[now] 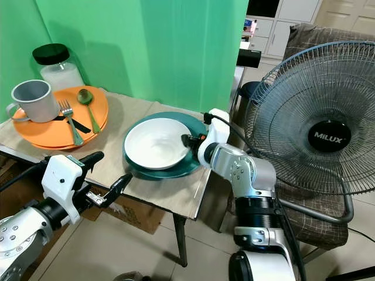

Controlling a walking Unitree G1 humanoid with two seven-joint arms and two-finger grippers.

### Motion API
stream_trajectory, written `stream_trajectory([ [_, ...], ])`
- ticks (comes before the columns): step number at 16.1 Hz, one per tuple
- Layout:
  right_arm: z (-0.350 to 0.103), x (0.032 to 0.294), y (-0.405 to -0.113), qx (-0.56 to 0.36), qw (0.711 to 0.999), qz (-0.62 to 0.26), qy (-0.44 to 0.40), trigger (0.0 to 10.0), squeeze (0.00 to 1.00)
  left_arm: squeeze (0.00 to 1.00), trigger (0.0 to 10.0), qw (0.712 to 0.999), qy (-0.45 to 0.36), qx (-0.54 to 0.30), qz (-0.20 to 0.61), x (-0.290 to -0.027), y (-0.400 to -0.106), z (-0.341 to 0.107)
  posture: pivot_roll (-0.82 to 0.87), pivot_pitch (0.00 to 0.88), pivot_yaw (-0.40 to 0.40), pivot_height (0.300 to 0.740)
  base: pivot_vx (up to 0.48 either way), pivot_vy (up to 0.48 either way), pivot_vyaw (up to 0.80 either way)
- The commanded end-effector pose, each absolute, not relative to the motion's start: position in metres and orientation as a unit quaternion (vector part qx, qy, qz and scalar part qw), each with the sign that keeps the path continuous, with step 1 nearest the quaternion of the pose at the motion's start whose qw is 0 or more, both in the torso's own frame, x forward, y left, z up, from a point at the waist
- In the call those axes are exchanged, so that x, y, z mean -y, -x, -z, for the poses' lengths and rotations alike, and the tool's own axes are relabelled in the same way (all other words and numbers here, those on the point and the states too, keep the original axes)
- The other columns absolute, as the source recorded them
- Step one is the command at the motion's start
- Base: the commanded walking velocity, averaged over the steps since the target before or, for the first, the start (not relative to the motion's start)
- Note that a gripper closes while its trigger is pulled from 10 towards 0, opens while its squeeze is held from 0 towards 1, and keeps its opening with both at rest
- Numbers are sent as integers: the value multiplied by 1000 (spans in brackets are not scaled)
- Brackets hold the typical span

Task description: Setting the table

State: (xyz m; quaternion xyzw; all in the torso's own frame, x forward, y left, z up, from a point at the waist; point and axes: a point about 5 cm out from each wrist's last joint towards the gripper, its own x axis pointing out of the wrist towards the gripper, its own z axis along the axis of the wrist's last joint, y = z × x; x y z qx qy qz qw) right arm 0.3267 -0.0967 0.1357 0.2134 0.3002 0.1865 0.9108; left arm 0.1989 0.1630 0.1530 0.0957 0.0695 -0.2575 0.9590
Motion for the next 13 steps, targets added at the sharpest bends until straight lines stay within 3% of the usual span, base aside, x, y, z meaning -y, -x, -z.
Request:
stream_trajectory([
  [1, -139, 92, -329, -310, 902, -195, -228, 10000, 0, 0, 10000, 958, -99, -67, 261, -162, -198, -155, 111, 0, 23, 740, 0, 0, 0],
  [3, -134, 90, -329, -331, 890, -188, -251, 10000, 0, 0, 10000, 958, -100, -67, 262, -163, -198, -156, 112, 0, 23, 740, 0, 0, 0],
  [4, -132, 92, -329, -337, 887, -178, -261, 4667, 0, 0, 10000, 958, -100, -67, 261, -163, -198, -156, 113, 0, 21, 740, 0, 0, 0],
  [5, -132, 92, -330, -337, 885, -174, -270, 0, 0, 0, 10000, 958, -100, -67, 261, -163, -198, -156, 113, 0, 21, 740, 0, 0, 0],
  [13, -139, 93, -333, -310, 884, -172, -306, 0, 0, 0, 10000, 957, -101, -66, 263, -163, -199, -156, 112, 0, 26, 740, 0, 0, 0],
])
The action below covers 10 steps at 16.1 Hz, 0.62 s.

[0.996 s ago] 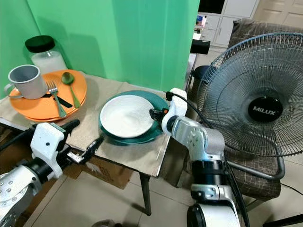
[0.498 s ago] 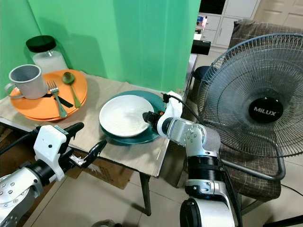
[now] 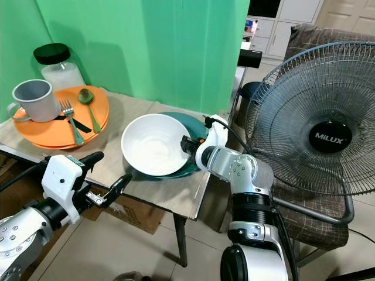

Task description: Setting the table

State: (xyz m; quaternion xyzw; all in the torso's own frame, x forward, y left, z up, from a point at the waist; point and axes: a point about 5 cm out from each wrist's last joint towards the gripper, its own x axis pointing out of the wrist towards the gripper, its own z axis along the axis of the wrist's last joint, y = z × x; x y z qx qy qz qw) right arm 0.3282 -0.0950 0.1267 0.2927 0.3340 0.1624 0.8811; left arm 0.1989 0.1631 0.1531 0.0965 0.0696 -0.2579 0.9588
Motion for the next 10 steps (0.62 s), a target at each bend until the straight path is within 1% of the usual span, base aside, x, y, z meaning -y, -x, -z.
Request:
stream_trajectory([
  [1, -143, 95, -334, -301, 882, -172, -318, 0, 0, 0, 10000, 957, -101, -65, 263, -162, -199, -156, 112, 0, 26, 740, 0, 0, 0],
  [3, -158, 103, -334, -263, 889, -173, -333, 0, 0, 0, 10000, 957, -103, -60, 263, -162, -201, -158, 112, 0, 26, 740, 0, 0, 0],
  [4, -171, 112, -332, -226, 901, -170, -330, 0, 0, 0, 10000, 957, -103, -55, 265, -160, -202, -160, 112, 0, 22, 740, 0, 0, 0],
  [5, -188, 128, -325, -169, 922, -162, -309, 0, 0, 0, 10000, 957, -101, -48, 269, -156, -203, -162, 111, 0, 19, 740, 0, 0, 0],
  [6, -197, 137, -320, -134, 936, -156, -284, 0, 0, 0, 10000, 957, -99, -43, 270, -154, -204, -163, 108, 0, 20, 740, 0, 0, 0],
  [7, -211, 150, -306, -80, 957, -144, -238, 5882, 0, 0, 10000, 959, -95, -33, 267, -149, -206, -165, 99, 0, 23, 740, 0, 0, 0],
  [8, -211, 150, -306, -80, 957, -144, -238, 5882, 0, 0, 10000, 959, -95, -33, 267, -149, -206, -165, 99, 0, 23, 740, 0, 0, 0],
  [9, -216, 156, -297, -56, 964, -133, -223, 10000, 0, 0, 10000, 960, -94, -30, 261, -147, -207, -166, 91, 0, 24, 740, 0, 0, 0],
  [10, -221, 173, -265, -12, 982, -91, -163, 10000, 0, 0, 10000, 971, -78, -18, 225, -140, -213, -167, 53, 0, 25, 740, 0, 0, 0],
])
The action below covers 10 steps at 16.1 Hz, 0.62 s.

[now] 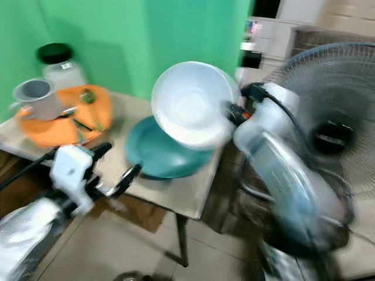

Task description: Setting the table

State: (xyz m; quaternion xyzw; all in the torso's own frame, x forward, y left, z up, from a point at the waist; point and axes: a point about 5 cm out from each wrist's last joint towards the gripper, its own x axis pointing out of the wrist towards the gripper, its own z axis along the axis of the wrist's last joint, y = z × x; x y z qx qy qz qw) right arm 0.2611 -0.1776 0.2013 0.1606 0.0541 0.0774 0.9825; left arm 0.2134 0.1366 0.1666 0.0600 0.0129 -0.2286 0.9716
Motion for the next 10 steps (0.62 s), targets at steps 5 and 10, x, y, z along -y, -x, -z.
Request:
stream_trajectory([
  [5, -208, 174, -229, 12, 996, -28, -78, 10000, 0, 0, 10000, 978, -62, 4, 198, -118, -226, -166, -1, 0, 62, 740, 0, 0, -614],
  [10, -201, 166, -231, 48, 998, 17, -47, 10000, 0, 0, 10000, 991, -65, 33, 114, -128, -231, -165, 8, 0, 46, 740, 0, 0, -800],
])
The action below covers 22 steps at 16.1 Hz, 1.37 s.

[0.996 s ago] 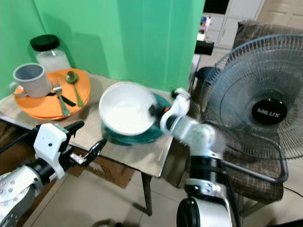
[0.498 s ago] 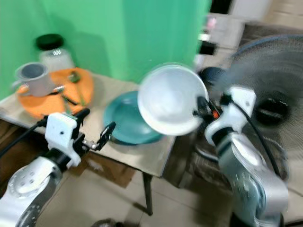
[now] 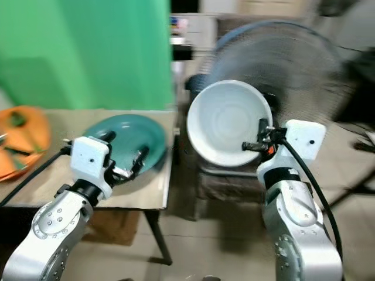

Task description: Setting the table

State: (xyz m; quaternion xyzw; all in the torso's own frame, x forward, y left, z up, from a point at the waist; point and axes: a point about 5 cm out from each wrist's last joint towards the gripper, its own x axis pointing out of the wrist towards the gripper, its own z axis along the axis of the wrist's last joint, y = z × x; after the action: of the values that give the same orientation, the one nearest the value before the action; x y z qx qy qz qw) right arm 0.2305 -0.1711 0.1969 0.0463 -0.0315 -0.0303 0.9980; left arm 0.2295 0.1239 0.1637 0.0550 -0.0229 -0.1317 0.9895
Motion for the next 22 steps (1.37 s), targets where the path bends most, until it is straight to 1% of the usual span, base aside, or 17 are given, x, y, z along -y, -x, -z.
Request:
stream_trajectory([
  [1, -197, 162, -232, 38, 998, 2, -59, 10000, 0, 0, 10000, 993, -50, 37, 98, -130, -231, -165, 14, 0, 38, 740, 0, 0, -800],
  [3, -191, 159, -236, 34, 997, 8, -69, 10000, 0, 0, 10000, 994, -45, 51, 82, -132, -231, -167, 26, 0, 22, 740, 0, 0, -800],
  [5, -184, 159, -240, 29, 997, 29, -60, 10000, 0, 0, 10000, 997, -33, 42, 56, -139, -233, -165, 28, 0, 22, 740, 0, 0, -800],
  [6, -181, 157, -240, 6, 998, 10, -54, 10000, 0, 0, 10000, 997, -34, 25, 71, -141, -231, -164, 34, 0, 14, 740, 0, 0, -800],
  [9, -174, 154, -242, -17, 999, -33, -33, 10000, 0, 0, 10000, 994, -68, 27, 79, -142, -228, -161, 40, 0, 9, 740, 0, 0, -800],
  [13, -172, 154, -244, -29, 999, -28, -31, 10000, 0, 0, 10000, 996, -59, 23, 65, -147, -230, -161, 29, 0, 18, 740, 0, 0, -800],
  [16, -171, 155, -247, -35, 999, -15, -19, 10000, 0, 0, 10000, 996, -47, 26, 70, -150, -236, -164, 26, 0, 15, 740, 0, 0, -800],
  [18, -172, 156, -249, -33, 999, -11, -19, 10000, 0, 0, 10000, 996, -42, 29, 77, -149, -238, -166, 16, 0, 28, 740, 292, 0, -800],
  [22, -173, 159, -252, -35, 999, -4, -19, 10000, 0, 0, 10000, 996, -41, 25, 82, -149, -238, -164, 22, 0, 19, 740, 330, 0, -800],
])
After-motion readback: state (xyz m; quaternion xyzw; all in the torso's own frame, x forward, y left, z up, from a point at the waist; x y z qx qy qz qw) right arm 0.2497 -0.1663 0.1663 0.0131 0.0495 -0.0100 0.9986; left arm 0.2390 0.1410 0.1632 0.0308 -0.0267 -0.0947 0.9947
